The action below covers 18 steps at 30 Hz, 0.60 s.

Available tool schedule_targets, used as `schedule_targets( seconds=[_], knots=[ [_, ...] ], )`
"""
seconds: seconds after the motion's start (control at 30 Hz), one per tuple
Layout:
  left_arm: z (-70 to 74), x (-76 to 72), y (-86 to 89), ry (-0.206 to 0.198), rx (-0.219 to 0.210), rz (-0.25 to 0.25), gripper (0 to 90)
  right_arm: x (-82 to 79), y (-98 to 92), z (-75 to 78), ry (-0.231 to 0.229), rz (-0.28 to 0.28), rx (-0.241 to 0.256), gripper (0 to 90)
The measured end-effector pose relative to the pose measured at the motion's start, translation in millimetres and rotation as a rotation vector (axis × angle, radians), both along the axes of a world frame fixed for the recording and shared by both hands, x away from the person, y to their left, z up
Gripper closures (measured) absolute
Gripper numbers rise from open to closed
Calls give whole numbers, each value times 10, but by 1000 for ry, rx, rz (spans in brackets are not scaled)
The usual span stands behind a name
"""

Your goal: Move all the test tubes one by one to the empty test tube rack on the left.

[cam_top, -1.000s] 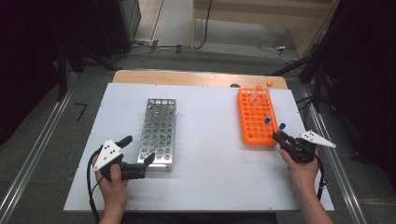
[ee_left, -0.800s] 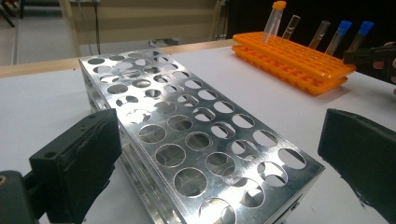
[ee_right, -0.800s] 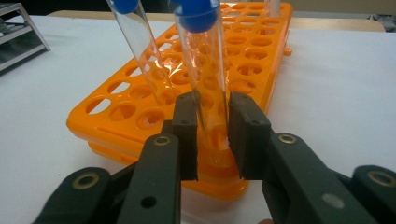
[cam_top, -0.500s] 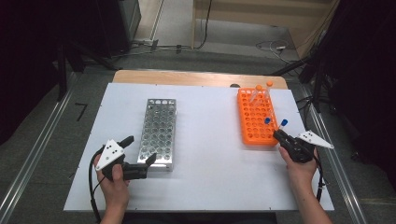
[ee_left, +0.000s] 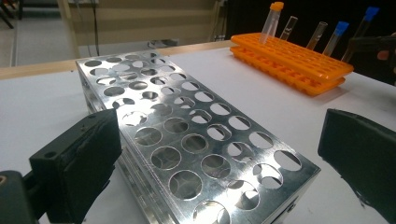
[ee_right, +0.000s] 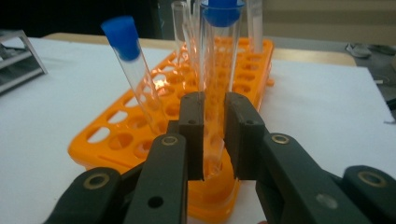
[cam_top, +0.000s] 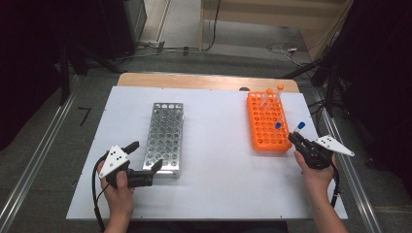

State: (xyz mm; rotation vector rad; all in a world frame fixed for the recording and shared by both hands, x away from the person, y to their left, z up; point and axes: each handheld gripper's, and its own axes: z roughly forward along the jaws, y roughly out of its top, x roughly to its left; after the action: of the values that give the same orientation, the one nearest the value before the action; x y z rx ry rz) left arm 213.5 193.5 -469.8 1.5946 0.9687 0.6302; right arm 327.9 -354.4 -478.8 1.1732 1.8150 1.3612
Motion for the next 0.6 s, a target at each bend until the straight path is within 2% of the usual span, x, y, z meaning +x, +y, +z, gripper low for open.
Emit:
schedule_targets(
  seconds=[0.17,0.27,0.4,0.6],
  knots=[
    [22,-7,-33,-4,3,-12,0,-111,65,132,-7,31,21,755],
    [51,-16,-66,-11,4,-34,0,-173,131,167,8,48,11,755],
    [92,-31,-119,-21,1,-36,0,-257,223,208,21,88,14,755],
    [141,-29,-203,-10,0,-68,0,-352,405,239,45,169,14,755]
  ],
)
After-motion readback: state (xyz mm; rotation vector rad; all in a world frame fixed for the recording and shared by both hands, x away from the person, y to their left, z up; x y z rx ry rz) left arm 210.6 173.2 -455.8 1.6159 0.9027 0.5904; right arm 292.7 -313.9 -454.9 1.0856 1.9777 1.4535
